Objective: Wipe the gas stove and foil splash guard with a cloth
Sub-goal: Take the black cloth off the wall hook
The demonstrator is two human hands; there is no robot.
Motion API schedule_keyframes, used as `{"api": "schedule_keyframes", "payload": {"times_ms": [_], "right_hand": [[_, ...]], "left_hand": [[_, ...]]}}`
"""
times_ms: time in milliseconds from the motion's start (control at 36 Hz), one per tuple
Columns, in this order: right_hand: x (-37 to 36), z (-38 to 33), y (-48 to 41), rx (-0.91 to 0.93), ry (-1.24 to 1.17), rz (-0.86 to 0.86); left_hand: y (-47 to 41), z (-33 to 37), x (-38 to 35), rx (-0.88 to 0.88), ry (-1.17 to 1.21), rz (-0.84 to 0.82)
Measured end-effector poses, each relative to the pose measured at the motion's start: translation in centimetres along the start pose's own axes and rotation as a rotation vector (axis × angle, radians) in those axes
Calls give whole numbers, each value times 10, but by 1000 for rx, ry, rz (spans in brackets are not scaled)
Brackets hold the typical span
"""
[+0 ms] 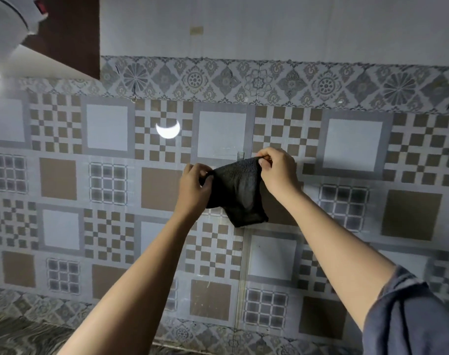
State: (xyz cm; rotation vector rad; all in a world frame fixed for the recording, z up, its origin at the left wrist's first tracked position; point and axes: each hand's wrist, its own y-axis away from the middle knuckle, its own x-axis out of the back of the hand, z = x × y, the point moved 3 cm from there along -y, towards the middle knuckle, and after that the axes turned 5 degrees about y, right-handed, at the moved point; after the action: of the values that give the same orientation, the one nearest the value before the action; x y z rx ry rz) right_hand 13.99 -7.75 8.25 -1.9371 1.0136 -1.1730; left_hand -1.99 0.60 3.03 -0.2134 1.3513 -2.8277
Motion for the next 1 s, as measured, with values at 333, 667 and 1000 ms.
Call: {"api": "schedule_keyframes", "payload": {"times_ms": [333,667,1000], "right_hand": [[63,-37,69,141,68,-211],[112,-30,142,33,-16,-300],[126,-10,225,-238,-435,-351]], "left_hand": [[113,61,13,155,475,-575],[188,110,25,204,504,-770],[226,119,25,451,857,-624]]}}
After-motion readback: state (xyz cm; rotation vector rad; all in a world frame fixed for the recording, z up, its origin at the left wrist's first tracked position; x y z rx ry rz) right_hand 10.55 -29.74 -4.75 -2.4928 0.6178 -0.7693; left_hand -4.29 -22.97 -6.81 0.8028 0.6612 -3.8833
